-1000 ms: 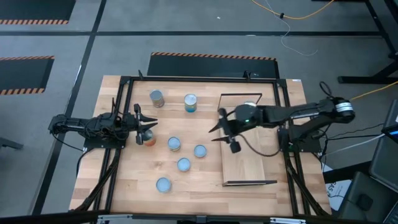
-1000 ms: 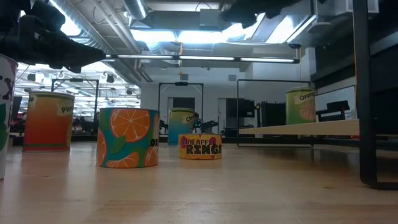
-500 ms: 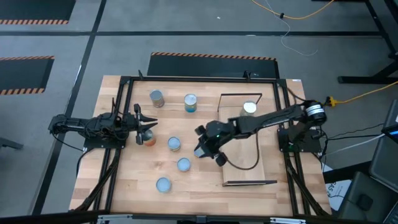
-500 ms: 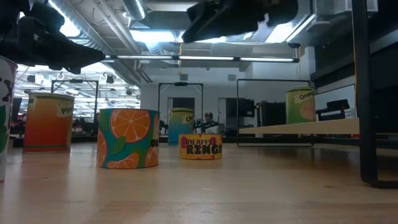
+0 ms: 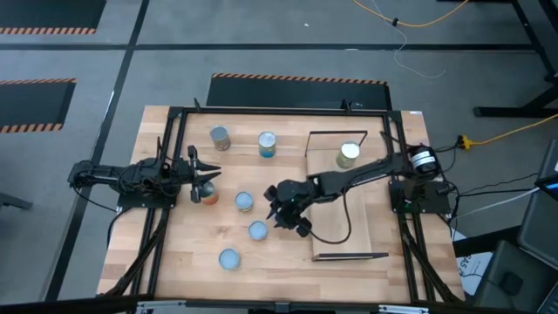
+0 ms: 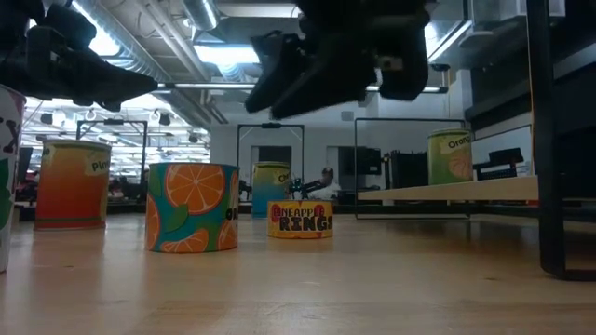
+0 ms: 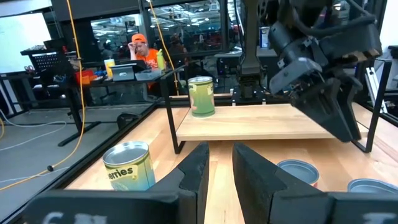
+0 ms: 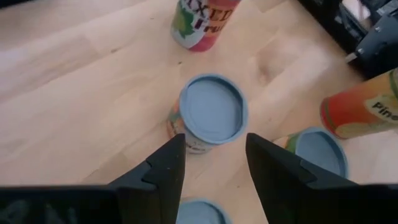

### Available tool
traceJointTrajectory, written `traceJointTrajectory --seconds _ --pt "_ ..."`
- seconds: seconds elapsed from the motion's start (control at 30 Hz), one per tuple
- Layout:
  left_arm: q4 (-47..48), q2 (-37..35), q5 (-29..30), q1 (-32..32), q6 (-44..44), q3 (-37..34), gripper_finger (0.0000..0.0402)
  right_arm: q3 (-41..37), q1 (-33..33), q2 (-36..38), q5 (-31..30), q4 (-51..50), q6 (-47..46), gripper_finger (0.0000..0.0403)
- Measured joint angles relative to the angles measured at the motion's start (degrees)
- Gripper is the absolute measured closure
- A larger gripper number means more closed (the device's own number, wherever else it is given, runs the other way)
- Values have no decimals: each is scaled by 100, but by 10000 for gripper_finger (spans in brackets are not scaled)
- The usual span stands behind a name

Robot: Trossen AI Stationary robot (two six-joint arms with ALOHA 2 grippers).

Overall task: Pick and place cans onto a shelf
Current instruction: Put the small canned oranges on the shelf

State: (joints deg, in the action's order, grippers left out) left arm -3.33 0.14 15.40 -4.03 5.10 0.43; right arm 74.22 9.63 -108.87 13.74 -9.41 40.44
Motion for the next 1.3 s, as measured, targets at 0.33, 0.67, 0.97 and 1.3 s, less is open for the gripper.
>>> traceJointTrajectory --seconds 0.33,0.67,0.97,1.3 --pt "13 0 0 1 0 2 337 0 0 -449 35 551 382 230" --pt "20 0 0 0 0 1 337 -2 24 -687 204 854 534 230" --pt "24 0 11 1 0 1 337 -2 37 -802 457 1012 624 230" --pt "28 0 13 0 -2 2 337 2 37 -1090 413 1189 634 235"
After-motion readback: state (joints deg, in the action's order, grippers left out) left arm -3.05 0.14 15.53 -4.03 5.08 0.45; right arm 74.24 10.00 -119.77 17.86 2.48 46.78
